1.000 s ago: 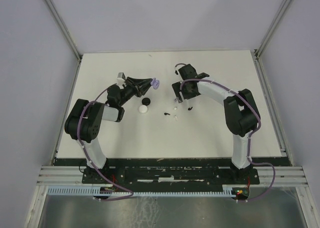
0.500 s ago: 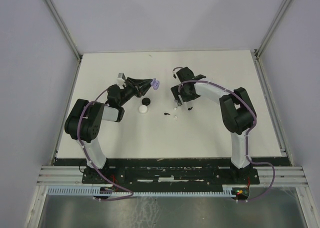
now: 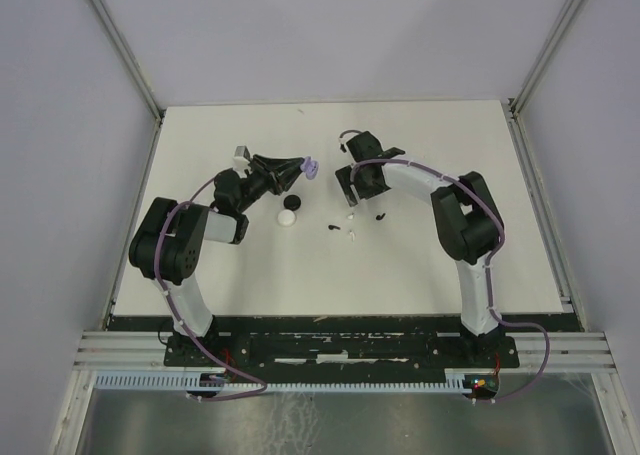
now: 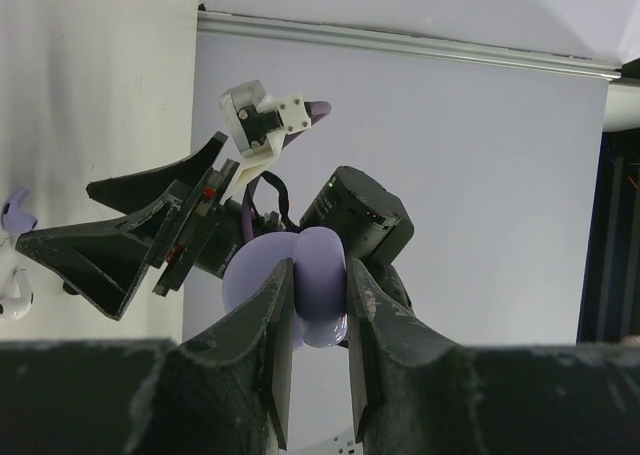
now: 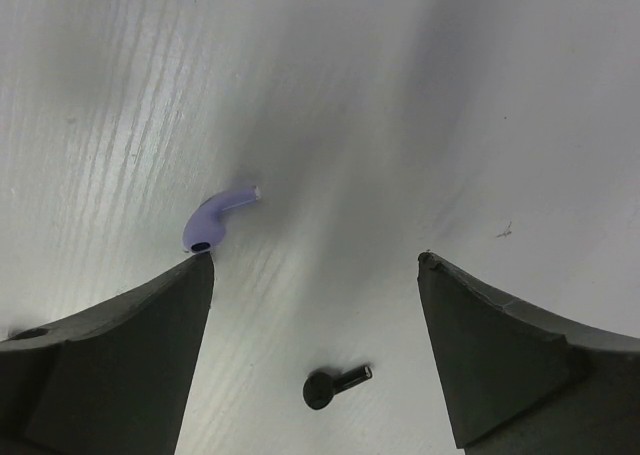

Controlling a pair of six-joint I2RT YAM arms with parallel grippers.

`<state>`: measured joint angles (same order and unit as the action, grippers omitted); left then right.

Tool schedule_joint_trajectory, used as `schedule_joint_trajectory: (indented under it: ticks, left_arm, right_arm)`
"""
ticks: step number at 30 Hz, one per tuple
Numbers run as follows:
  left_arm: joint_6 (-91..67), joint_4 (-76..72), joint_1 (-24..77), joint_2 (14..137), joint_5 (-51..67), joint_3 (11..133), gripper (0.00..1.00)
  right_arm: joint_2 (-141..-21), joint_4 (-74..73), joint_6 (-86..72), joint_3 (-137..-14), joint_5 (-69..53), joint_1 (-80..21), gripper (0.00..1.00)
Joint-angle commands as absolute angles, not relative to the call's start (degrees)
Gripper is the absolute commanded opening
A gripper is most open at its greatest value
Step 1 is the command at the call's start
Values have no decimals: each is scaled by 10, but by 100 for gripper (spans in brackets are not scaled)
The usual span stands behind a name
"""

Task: Insert the wireless bluetooth earbuds into the charging case
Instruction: Pick up the earbud from the center of the board.

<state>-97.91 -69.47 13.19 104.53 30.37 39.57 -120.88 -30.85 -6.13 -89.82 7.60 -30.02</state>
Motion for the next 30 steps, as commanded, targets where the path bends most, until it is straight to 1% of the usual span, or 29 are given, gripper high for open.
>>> schedule_joint_trajectory:
  ticks: [1,21,30]
  left_arm:
    - [-965,-732,127,1036,312,390,3]
    - [-971,-741,119,1050,316,389,3]
    - [-971,-740,119,1052,318,395,3]
  right_arm:
    - [-1220,-290,-59,-929,86,-305,91]
    - [-1274,-295,-67,-1003,111,-305,91]
    - [-1284,-307,-78,-1018,120,-301,91]
